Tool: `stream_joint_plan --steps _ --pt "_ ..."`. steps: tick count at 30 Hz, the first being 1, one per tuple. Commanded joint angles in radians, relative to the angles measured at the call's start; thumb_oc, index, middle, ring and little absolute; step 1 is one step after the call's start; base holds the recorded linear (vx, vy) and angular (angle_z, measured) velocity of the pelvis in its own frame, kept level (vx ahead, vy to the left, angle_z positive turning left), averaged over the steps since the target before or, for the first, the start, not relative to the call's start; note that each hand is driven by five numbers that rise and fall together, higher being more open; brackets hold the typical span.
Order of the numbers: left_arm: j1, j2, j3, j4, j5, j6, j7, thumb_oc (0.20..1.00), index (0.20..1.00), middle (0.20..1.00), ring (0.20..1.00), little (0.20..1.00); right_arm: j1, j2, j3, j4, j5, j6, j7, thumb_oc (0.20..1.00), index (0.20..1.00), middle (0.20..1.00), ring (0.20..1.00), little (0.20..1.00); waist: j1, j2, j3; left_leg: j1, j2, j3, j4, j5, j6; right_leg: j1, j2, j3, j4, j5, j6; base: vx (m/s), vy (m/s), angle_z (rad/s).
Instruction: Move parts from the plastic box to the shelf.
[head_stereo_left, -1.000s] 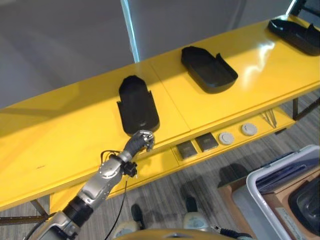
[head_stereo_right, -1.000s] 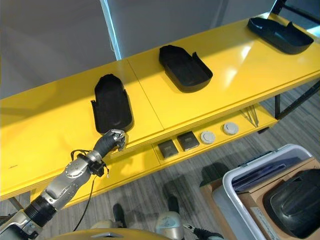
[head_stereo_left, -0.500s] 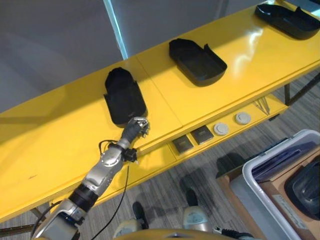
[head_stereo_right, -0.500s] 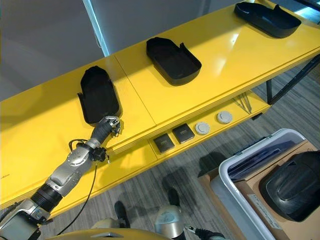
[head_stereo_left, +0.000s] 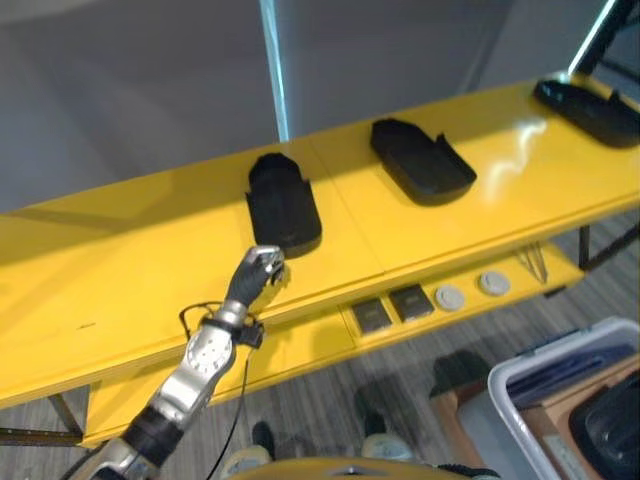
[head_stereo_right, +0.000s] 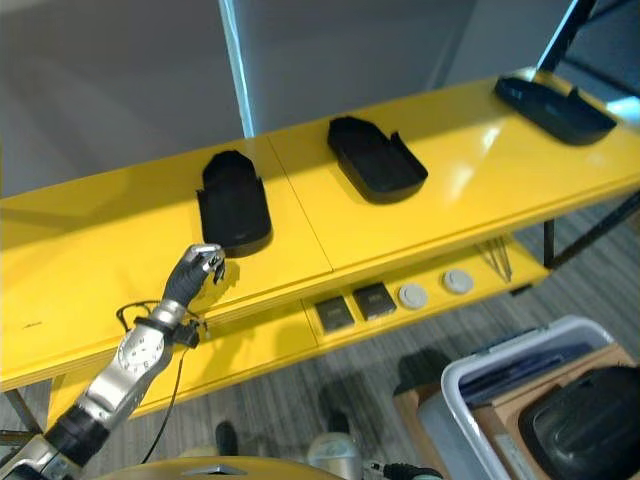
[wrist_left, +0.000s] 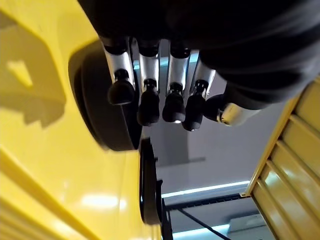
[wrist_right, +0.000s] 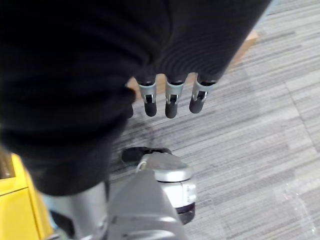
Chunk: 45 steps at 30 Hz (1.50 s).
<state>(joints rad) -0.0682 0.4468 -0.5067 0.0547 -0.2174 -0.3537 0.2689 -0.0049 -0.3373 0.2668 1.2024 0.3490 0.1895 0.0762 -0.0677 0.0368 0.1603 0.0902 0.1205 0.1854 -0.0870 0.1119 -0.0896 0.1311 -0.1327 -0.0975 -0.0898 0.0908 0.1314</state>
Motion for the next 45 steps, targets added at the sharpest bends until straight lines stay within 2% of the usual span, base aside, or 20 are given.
stream_joint_plan --steps 1,2,5,9,11,16,18,19,20,22,23,25,30,31,33,35,36,40,42,45 --pt "-0.044 0.045 0.02 0.01 0.137 -0.095 0.203 0.909 0.909 0.909 0.909 0.909 -0.054 0.039 0.009 0.064 0.038 0.012 0.014 1.0 1.0 1.0 1.0 1.0 0.043 -0.003 0.014 0.059 -0.036 0.004 0.0 -0.195 0.044 0.045 0.021 -0.067 0.002 -0.133 -0.041 -0.1 -0.043 0.41" --pt "-0.041 0.047 0.022 0.012 0.146 -0.093 0.211 1.0 1.0 1.0 1.0 1.0 -0.056 0.039 0.011 0.065 0.038 0.013 0.015 1.0 1.0 1.0 1.0 1.0 0.046 -0.004 0.014 0.06 -0.035 0.002 0.0 -0.195 0.044 0.046 0.021 -0.069 0.002 -0.133 -0.041 -0.11 -0.053 0.36" --pt "0.021 0.063 0.04 0.096 0.197 -0.051 0.287 1.0 1.0 1.0 1.0 1.0 -0.082 0.041 0.023 0.084 0.07 0.017 0.015 1.0 1.0 1.0 1.0 1.0 0.088 -0.007 0.007 0.058 -0.033 -0.02 0.0 -0.192 0.036 0.051 0.024 -0.095 0.002 -0.135 -0.042 -0.12 -0.057 0.18" --pt "0.099 0.039 0.054 0.282 0.205 -0.039 0.372 1.0 1.0 1.0 1.0 1.0 -0.104 0.038 0.023 0.095 0.102 0.023 0.013 1.0 1.0 1.0 1.0 1.0 0.119 -0.01 0.004 0.05 -0.031 -0.041 0.0 -0.179 0.027 0.054 0.028 -0.117 0.002 -0.14 -0.05 -0.1 -0.034 0.37" --pt "0.138 0.005 0.065 0.414 0.25 -0.084 0.417 1.0 1.0 1.0 1.0 1.0 -0.111 0.034 0.021 0.1 0.119 0.033 0.007 1.0 1.0 1.0 1.0 1.0 0.133 -0.011 0.009 0.042 -0.028 -0.053 0.0 -0.17 0.02 0.054 0.032 -0.128 0.002 -0.142 -0.054 -0.12 -0.04 0.23" --pt "0.185 -0.074 0.099 0.584 0.25 -0.081 0.449 1.0 1.0 1.0 1.0 1.0 -0.113 0.034 0.012 0.116 0.148 0.041 -0.002 1.0 1.0 1.0 1.0 1.0 0.144 -0.015 0.013 0.037 -0.021 -0.061 0.006 -0.162 0.01 0.049 0.038 -0.133 0.002 -0.142 -0.06 -0.05 -0.015 0.05" --pt "0.211 -0.128 0.134 0.702 0.253 -0.093 0.455 1.0 1.0 1.0 1.0 1.0 -0.118 0.03 0.004 0.122 0.164 0.045 -0.014 1.0 1.0 1.0 1.0 1.0 0.151 -0.025 0.022 0.025 -0.03 -0.099 0.051 -0.176 0.009 0.041 0.041 -0.108 0.006 -0.14 -0.067 -0.03 0.045 -0.01" --pt "0.221 -0.152 0.155 0.774 0.266 -0.136 0.466 1.0 1.0 1.0 1.0 1.0 -0.123 0.028 0.012 0.125 0.154 0.043 -0.011 1.0 1.0 1.0 1.0 1.0 0.156 -0.033 0.026 0.0 -0.052 -0.16 0.094 -0.195 0.017 0.027 0.04 -0.071 0.012 -0.136 -0.067 -0.02 0.075 -0.38" --pt "0.224 -0.16 0.161 0.792 0.264 -0.138 0.46 1.0 1.0 1.0 1.0 1.0 -0.124 0.028 0.017 0.126 0.154 0.043 -0.013 1.0 1.0 1.0 1.0 1.0 0.159 -0.037 0.028 -0.01 -0.064 -0.193 0.107 -0.202 0.022 0.021 0.04 -0.051 0.014 -0.134 -0.066 0.0 0.076 -0.54" --pt "0.233 -0.174 0.197 0.825 0.272 -0.16 0.457 1.0 1.0 1.0 1.0 1.0 -0.125 0.037 0.038 0.121 0.133 0.035 -0.012 1.0 1.0 1.0 1.0 1.0 0.169 -0.054 0.04 -0.035 -0.121 -0.329 0.14 -0.231 0.058 -0.004 0.048 0.056 0.027 -0.122 -0.053 0.03 0.057 -0.63" --pt "0.232 -0.175 0.202 0.827 0.274 -0.163 0.447 1.0 1.0 1.0 1.0 1.0 -0.125 0.038 0.04 0.119 0.137 0.035 -0.015 1.0 1.0 1.0 1.0 1.0 0.171 -0.057 0.043 -0.034 -0.127 -0.336 0.143 -0.236 0.063 -0.006 0.05 0.073 0.029 -0.121 -0.051 -0.02 0.134 -1.17" --pt "0.176 -0.157 0.176 0.809 0.398 -0.17 0.389 1.0 1.0 1.0 1.0 1.0 -0.1 0.046 0.011 0.098 0.207 0.008 -0.035 1.0 1.0 1.0 1.0 1.0 0.117 -0.074 0.063 -0.027 -0.153 -0.3 0.13 -0.254 0.101 -0.076 0.057 0.156 0.059 -0.082 -0.022 -0.07 0.233 -2.08" --pt "0.121 -0.107 0.093 0.73 0.42 -0.185 0.464 1.0 1.0 1.0 1.0 1.0 -0.057 0.05 -0.024 0.059 0.158 -0.002 -0.021 1.0 1.0 1.0 1.0 1.0 0.061 -0.072 0.093 -0.01 -0.176 -0.24 0.106 -0.278 0.13 -0.156 0.034 0.167 0.069 -0.03 0.012 -0.08 0.186 -0.8" --pt "0.118 -0.102 0.091 0.722 0.423 -0.182 0.475 1.0 1.0 1.0 1.0 1.0 -0.05 0.052 -0.026 0.06 0.149 -0.002 -0.025 1.0 1.0 1.0 1.0 1.0 0.058 -0.07 0.097 0.0 -0.174 -0.227 0.101 -0.286 0.132 -0.155 0.029 0.15 0.07 -0.03 0.017 -0.15 0.128 -1.42" --pt "0.1 -0.076 0.108 0.688 0.409 -0.179 0.539 1.0 1.0 1.0 1.0 1.0 -0.028 0.065 -0.028 0.055 0.07 -0.004 -0.012 1.0 1.0 1.0 1.0 1.0 0.062 -0.074 0.112 0.014 -0.156 -0.112 0.083 -0.277 0.127 -0.183 -0.023 0.013 0.087 -0.001 0.046 -0.21 0.059 -1.11" --pt "0.094 -0.058 0.121 0.666 0.405 -0.185 0.56 1.0 1.0 1.0 1.0 1.0 -0.023 0.073 -0.029 0.059 0.057 -0.013 -0.012 1.0 1.0 1.0 1.0 1.0 0.075 -0.075 0.114 0.023 -0.136 -0.038 0.077 -0.271 0.121 -0.19 -0.058 -0.073 0.119 0.004 0.058 -0.18 -0.006 -0.65" --pt "0.087 -0.043 0.128 0.637 0.412 -0.189 0.564 1.0 1.0 1.0 1.0 1.0 -0.02 0.076 -0.032 0.059 0.079 -0.011 -0.006 1.0 1.0 1.0 1.0 1.0 0.08 -0.067 0.116 0.026 -0.12 0.013 0.068 -0.264 0.125 -0.178 -0.069 -0.11 0.156 -0.019 0.054 -0.23 -0.018 -1.69" --pt "0.043 -0.007 0.122 0.565 0.394 -0.18 0.575 1.0 1.0 1.0 1.0 1.0 -0.02 0.075 -0.053 0.063 0.148 -0.023 -0.015 1.0 1.0 1.0 1.0 1.0 0.081 -0.037 0.113 -0.02 -0.076 0.112 0.085 -0.238 0.139 -0.148 -0.074 -0.153 0.254 -0.113 0.0 -0.22 -0.016 -1.44" --pt "0.012 -0.004 0.133 0.547 0.365 -0.158 0.588 1.0 1.0 1.0 1.0 1.0 -0.022 0.078 -0.058 0.063 0.119 -0.032 -0.022 1.0 1.0 1.0 1.0 1.0 0.089 -0.033 0.108 -0.029 -0.061 0.171 0.084 -0.244 0.121 -0.102 -0.102 -0.211 0.22 -0.135 0.006 -0.1 -0.051 -1.1" --pt "0.003 -0.018 0.167 0.546 0.371 -0.126 0.601 1.0 1.0 1.0 1.0 1.0 -0.017 0.074 -0.064 0.062 0.106 -0.04 -0.023 1.0 1.0 1.0 1.0 1.0 0.11 -0.038 0.091 -0.033 -0.035 0.263 0.067 -0.209 0.086 -0.043 -0.118 -0.314 0.09 -0.095 0.029 -0.07 -0.144 -1.41"
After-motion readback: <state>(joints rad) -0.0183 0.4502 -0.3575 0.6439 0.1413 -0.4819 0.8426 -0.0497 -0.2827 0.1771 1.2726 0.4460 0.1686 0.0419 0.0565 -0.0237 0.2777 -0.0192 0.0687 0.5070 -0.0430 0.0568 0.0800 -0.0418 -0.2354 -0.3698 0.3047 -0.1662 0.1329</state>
